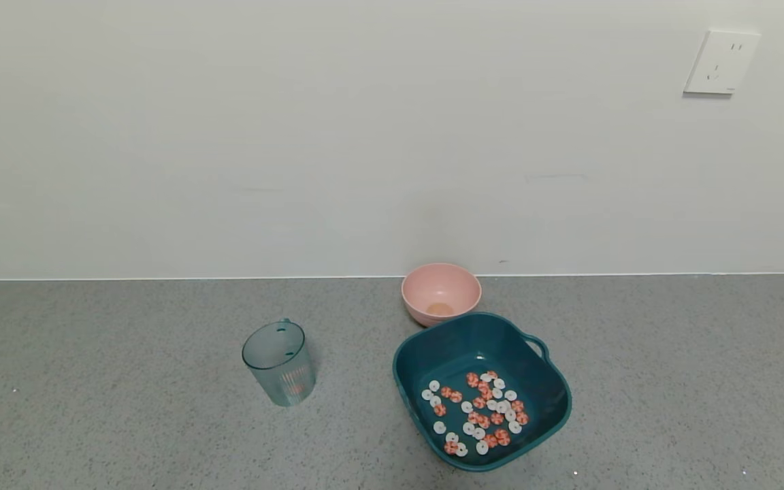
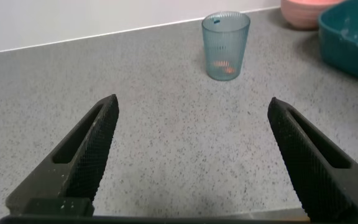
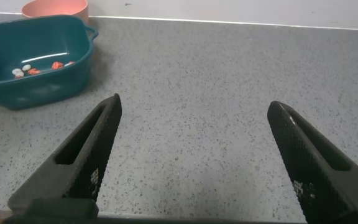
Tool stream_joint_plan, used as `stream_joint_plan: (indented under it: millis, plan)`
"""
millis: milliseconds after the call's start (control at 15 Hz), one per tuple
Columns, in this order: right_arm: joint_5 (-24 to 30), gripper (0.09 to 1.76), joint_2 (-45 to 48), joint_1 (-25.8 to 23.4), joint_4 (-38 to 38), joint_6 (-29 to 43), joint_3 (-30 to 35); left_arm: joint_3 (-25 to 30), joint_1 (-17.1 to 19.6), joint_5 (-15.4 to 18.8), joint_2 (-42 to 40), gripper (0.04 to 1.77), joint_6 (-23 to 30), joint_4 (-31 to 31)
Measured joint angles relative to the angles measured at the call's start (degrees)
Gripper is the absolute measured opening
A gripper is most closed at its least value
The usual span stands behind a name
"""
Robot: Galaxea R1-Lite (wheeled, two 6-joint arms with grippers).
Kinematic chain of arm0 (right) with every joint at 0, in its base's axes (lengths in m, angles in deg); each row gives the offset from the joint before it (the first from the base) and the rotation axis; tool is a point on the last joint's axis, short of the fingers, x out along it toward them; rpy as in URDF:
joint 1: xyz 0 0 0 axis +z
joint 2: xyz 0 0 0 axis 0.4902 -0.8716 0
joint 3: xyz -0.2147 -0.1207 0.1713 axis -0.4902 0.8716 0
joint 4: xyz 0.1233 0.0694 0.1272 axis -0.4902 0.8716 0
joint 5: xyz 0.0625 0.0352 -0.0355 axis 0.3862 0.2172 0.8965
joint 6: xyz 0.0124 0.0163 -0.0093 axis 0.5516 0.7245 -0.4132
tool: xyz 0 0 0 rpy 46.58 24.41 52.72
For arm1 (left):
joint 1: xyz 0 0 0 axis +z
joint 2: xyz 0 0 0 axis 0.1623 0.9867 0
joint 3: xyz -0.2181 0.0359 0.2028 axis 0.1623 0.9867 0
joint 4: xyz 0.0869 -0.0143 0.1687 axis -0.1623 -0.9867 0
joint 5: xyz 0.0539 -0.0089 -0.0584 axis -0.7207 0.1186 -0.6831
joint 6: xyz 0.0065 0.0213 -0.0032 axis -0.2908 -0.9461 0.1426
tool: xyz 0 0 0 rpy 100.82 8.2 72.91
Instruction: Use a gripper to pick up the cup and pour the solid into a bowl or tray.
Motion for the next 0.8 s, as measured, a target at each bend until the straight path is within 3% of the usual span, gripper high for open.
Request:
stream_joint_plan:
  millis: [267, 800]
  plan:
    - [0.0, 1.71, 0.0, 0.0, 0.0, 0.0, 0.0, 0.9, 0.0, -0.8, -0.6, 1.72, 4.8, 0.5]
    - [0.0, 1.71, 0.0, 0.0, 0.0, 0.0, 0.0, 1.0, 0.0, -2.9, -0.7, 1.72, 9.1, 0.7]
